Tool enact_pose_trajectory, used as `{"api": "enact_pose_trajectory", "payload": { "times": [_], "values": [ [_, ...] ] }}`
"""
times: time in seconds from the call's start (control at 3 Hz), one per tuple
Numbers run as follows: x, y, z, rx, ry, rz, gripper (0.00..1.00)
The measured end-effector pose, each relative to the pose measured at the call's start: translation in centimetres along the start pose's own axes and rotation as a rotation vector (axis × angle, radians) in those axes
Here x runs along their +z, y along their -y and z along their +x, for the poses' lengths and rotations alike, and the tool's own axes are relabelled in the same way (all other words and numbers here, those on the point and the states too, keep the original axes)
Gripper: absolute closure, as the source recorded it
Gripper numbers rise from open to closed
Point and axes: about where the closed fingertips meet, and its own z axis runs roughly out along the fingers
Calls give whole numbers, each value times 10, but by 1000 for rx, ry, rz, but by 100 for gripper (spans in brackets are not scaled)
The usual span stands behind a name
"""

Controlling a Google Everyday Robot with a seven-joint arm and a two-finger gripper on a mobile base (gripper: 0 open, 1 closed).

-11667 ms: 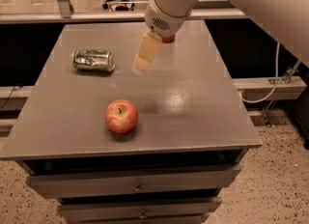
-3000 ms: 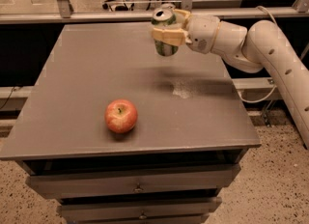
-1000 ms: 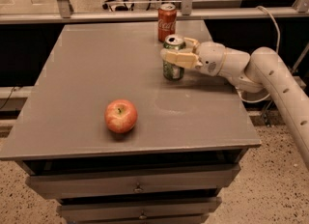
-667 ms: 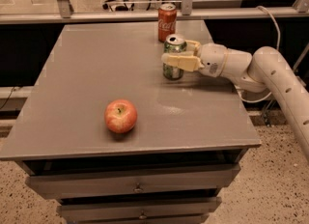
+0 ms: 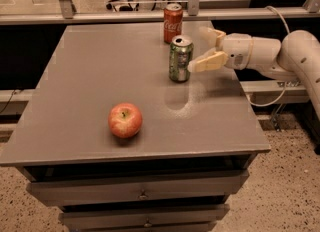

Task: Place green can upright

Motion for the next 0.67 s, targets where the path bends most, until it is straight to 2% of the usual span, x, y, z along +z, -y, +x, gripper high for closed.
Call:
{"api": "enact_pose_trajectory", "payload": {
  "times": [0.33,0.67],
  "values": [
    [-42,-1,-24,-46,-72,33,0],
    [-42,-2,-27,-52,-78,28,0]
  ]
}}
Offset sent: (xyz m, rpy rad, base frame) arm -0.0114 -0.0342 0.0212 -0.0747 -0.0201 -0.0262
